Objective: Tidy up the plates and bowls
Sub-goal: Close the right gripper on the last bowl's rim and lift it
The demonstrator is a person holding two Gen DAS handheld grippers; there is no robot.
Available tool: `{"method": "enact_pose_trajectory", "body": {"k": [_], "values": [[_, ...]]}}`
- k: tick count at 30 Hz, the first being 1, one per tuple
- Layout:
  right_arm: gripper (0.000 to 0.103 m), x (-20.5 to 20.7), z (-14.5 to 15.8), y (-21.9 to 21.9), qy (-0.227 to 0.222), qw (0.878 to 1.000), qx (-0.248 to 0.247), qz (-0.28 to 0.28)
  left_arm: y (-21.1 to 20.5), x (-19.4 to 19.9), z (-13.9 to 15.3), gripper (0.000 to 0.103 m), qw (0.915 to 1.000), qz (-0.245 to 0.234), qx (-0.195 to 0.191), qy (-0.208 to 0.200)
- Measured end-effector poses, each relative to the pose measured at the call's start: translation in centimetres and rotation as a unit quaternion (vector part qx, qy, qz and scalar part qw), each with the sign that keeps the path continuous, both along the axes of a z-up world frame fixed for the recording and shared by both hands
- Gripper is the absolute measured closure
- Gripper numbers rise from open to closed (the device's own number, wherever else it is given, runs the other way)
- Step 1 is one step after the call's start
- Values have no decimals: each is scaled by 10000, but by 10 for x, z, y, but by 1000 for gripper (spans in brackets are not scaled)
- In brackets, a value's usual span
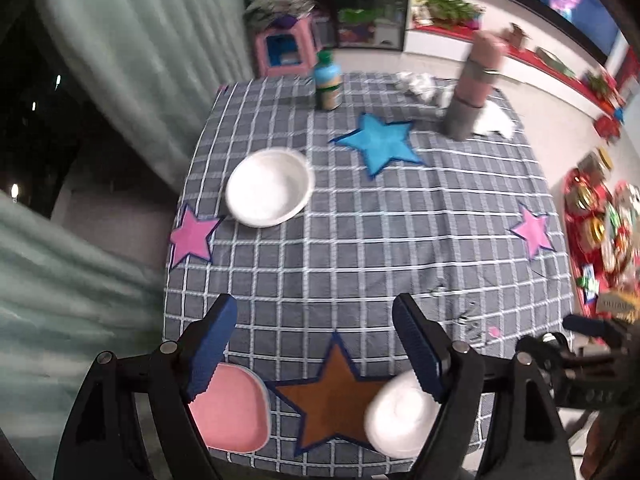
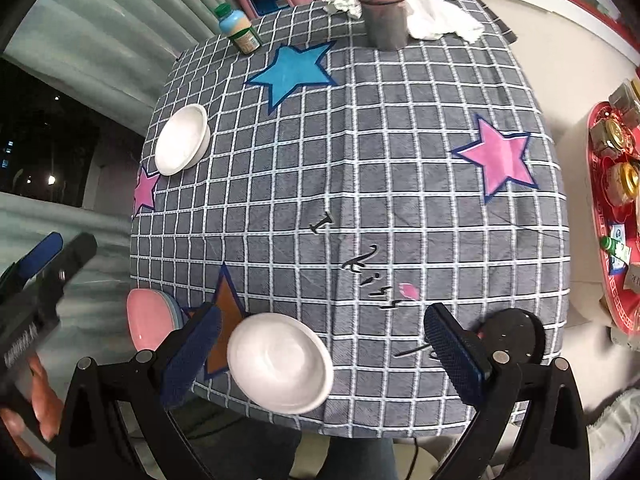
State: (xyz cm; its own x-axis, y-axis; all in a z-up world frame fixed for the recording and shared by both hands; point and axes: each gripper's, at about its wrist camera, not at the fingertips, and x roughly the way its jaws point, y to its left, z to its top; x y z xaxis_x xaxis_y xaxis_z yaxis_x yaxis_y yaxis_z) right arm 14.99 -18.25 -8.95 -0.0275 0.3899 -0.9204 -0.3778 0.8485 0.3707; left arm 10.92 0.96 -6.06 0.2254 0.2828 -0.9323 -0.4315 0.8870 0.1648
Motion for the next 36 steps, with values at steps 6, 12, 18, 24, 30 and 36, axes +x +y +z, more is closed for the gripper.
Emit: {"method": "enact_pose_trajectory", "body": {"k": [6,12,18,24,30,36], "values": [[1,-7,-39,45,345,9983,-474,28,71,7,-36,20,9992,175,-194,309],[1,3,-63,111,591,9945,-847,156,158,36,-58,20,9983,339,-282,393],[1,31,-70,192,530,9937,-945,280,210,76,-88,20,9976,305,-364,505],[1,75,-83,235,558,9947,-862,-50,234,111,-120,20,9971,-12,-348,684],[1,104,-103,266,580,9938,-913,-260,251,131,-150,20,9950,-171,-473,866],[1,115,-122,290,495,9930,-1035,-275,258,143,-175,23,9915,-330,-709,1039]]}}
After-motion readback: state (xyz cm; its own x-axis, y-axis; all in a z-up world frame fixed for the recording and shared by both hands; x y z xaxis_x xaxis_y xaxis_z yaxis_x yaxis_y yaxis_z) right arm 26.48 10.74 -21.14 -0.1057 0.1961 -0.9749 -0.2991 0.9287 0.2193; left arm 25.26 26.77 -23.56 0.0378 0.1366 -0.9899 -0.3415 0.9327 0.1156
